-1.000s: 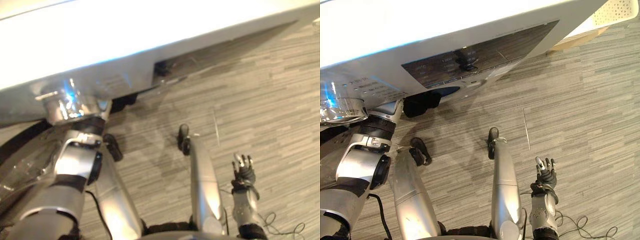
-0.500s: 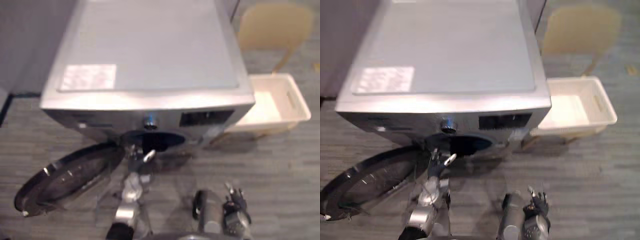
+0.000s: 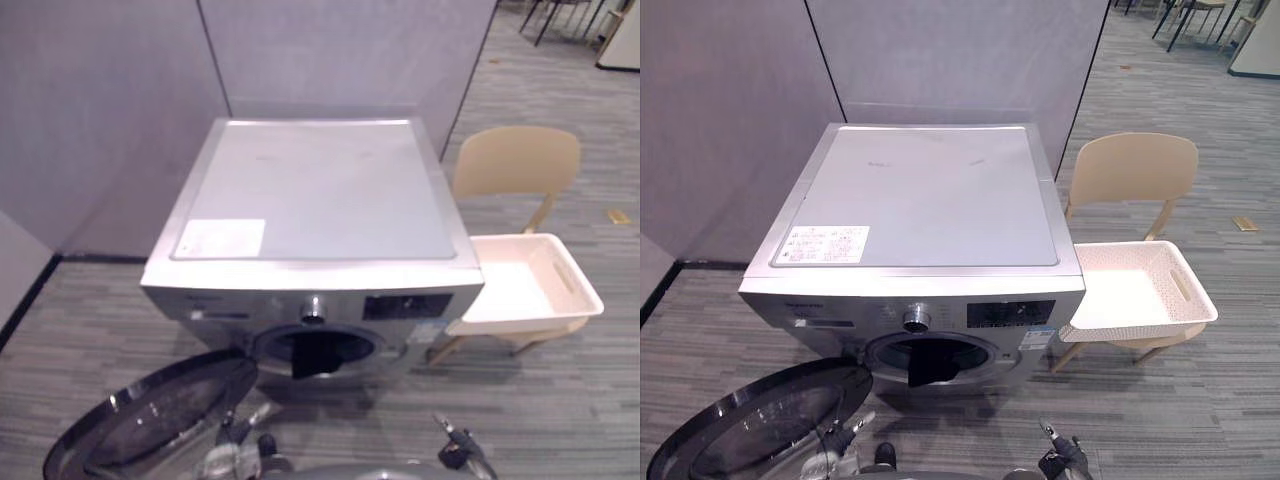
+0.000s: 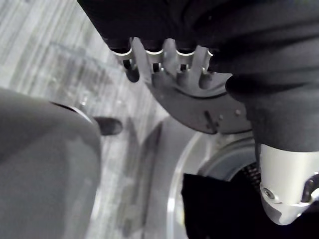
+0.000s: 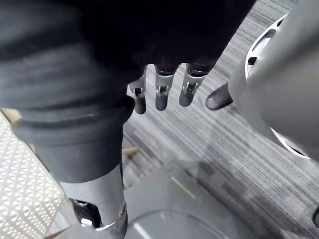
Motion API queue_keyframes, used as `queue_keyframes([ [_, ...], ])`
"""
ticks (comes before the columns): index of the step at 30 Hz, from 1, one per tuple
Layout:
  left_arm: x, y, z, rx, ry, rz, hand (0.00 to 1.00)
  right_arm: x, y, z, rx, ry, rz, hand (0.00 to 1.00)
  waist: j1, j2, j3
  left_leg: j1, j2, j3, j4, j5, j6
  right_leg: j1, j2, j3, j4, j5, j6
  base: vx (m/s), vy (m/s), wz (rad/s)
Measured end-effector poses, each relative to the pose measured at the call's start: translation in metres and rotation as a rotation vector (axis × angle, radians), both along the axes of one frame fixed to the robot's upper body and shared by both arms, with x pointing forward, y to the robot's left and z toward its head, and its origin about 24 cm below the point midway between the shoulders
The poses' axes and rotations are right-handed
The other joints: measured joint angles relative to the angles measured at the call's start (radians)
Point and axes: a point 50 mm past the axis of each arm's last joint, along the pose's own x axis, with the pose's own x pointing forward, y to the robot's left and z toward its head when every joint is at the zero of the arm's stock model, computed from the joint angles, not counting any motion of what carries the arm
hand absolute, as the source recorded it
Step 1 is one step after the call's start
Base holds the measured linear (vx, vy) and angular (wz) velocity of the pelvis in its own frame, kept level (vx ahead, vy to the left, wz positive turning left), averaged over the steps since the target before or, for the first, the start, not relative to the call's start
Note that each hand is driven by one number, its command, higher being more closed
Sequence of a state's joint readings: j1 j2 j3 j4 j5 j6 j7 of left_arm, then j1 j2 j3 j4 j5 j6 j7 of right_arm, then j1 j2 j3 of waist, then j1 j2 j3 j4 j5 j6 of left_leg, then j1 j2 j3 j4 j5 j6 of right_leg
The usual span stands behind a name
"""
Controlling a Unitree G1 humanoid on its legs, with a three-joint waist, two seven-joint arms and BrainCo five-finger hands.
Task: Pick up the laundry basket with both hands and put the clothes into the washing machine.
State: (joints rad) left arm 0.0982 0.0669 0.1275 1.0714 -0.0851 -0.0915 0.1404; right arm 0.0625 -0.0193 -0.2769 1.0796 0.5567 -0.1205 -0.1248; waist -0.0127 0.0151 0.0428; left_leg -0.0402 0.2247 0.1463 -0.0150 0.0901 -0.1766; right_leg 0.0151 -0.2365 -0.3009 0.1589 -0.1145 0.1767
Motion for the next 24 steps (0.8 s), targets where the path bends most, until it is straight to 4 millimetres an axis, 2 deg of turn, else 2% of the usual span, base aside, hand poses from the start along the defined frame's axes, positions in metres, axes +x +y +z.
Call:
queue_keyframes([
  [5, -0.004, 0.003, -0.002, -0.017, 0.018, -0.016, 0.00, -0.002, 0.000, -0.002, 0.013, 0.018, 0.017, 0.00, -0.004, 0.001, -0.005, 0.023, 0.003, -0.015, -0.013, 0.003, -0.001, 0.057, 0.017, -0.025, -0.059, 0.018, -0.007, 0.03, -0.007, 0.09],
  [11, -0.007, 0.003, -0.003, -0.040, 0.016, 0.063, 0.00, -0.008, -0.001, -0.005, 0.011, 0.053, 0.034, 0.00, -0.020, 0.000, -0.003, 0.022, 0.006, -0.065, -0.013, 0.008, -0.004, 0.104, 0.032, -0.068, -0.092, 0.023, -0.014, -0.01, -0.018, 0.22],
  [14, -0.008, 0.000, -0.003, -0.058, 0.010, 0.100, 0.00, -0.008, -0.004, -0.004, 0.002, 0.058, 0.039, 0.00, -0.022, 0.004, 0.000, -0.019, 0.005, -0.111, 0.010, 0.010, -0.001, 0.107, 0.040, -0.106, -0.093, 0.018, -0.024, -0.04, -0.021, 0.39],
  [15, -0.006, -0.001, -0.003, -0.061, 0.002, 0.098, 0.00, -0.008, -0.004, -0.004, 0.001, 0.059, 0.041, 0.00, -0.024, 0.006, 0.002, -0.051, 0.001, -0.130, 0.025, 0.019, 0.010, 0.107, 0.042, -0.138, -0.092, 0.015, -0.028, -0.05, -0.017, 0.71],
  [16, -0.003, -0.002, -0.002, -0.062, -0.008, 0.098, 0.00, -0.004, -0.004, -0.003, -0.003, 0.053, 0.051, 0.00, -0.025, 0.006, 0.010, -0.076, -0.006, -0.129, 0.026, 0.043, 0.035, 0.106, 0.040, -0.169, -0.091, 0.012, -0.033, -0.06, -0.011, 0.77],
  [17, -0.001, -0.003, -0.002, -0.063, -0.013, 0.096, 0.00, -0.001, -0.004, -0.003, -0.007, 0.047, 0.057, 0.00, -0.026, 0.006, 0.017, -0.090, -0.011, -0.122, 0.025, 0.068, 0.036, 0.105, 0.039, -0.184, -0.090, 0.010, -0.036, -0.10, 0.004, 0.89],
  [18, 0.005, -0.006, -0.001, -0.064, -0.026, 0.092, 0.00, 0.011, -0.004, 0.000, -0.013, 0.024, 0.078, 0.00, -0.022, 0.008, 0.041, -0.123, -0.024, -0.106, 0.023, 0.132, 0.063, 0.101, 0.044, -0.196, -0.089, 0.006, -0.048, -0.12, 0.004, 0.71],
  [20, 0.009, -0.004, 0.001, -0.049, -0.044, 0.092, 0.00, 0.024, -0.005, 0.003, -0.025, -0.003, 0.098, 0.00, -0.020, 0.012, 0.060, -0.132, -0.027, -0.115, -0.016, 0.201, 0.063, 0.092, 0.045, -0.208, -0.099, 0.014, -0.084, -0.18, 0.030, 0.50],
  [21, 0.015, -0.004, 0.003, -0.059, -0.067, 0.130, 0.00, 0.034, -0.005, 0.006, -0.030, -0.025, 0.106, 0.00, -0.011, 0.002, 0.076, -0.175, -0.043, -0.089, 0.176, 0.028, 0.075, 0.076, 0.013, -0.236, -0.070, 0.027, -0.060, -0.18, 0.119, 0.16],
  [22, 0.014, -0.003, 0.003, -0.057, -0.066, 0.135, 0.00, 0.043, -0.008, 0.010, -0.043, -0.050, 0.110, 0.00, -0.008, 0.001, 0.076, -0.212, -0.050, -0.055, 0.429, -0.118, 0.108, 0.065, -0.013, -0.226, -0.041, 0.028, -0.059, -0.12, 0.165, -0.06],
  [23, 0.014, -0.003, 0.003, -0.056, -0.065, 0.132, 0.00, 0.045, -0.010, 0.011, -0.049, -0.057, 0.113, 0.00, -0.005, 0.005, 0.078, -0.214, -0.045, -0.036, 0.519, -0.163, 0.120, 0.066, -0.019, -0.216, -0.034, 0.030, -0.055, -0.12, 0.161, -0.21],
  [24, 0.012, -0.004, 0.002, -0.054, -0.056, 0.124, 0.00, 0.047, -0.013, 0.013, -0.062, -0.067, 0.115, 0.00, -0.007, 0.021, 0.075, -0.216, -0.013, 0.009, 0.607, -0.203, 0.125, 0.070, -0.011, -0.208, -0.020, 0.034, -0.049, -0.11, 0.130, -0.11],
])
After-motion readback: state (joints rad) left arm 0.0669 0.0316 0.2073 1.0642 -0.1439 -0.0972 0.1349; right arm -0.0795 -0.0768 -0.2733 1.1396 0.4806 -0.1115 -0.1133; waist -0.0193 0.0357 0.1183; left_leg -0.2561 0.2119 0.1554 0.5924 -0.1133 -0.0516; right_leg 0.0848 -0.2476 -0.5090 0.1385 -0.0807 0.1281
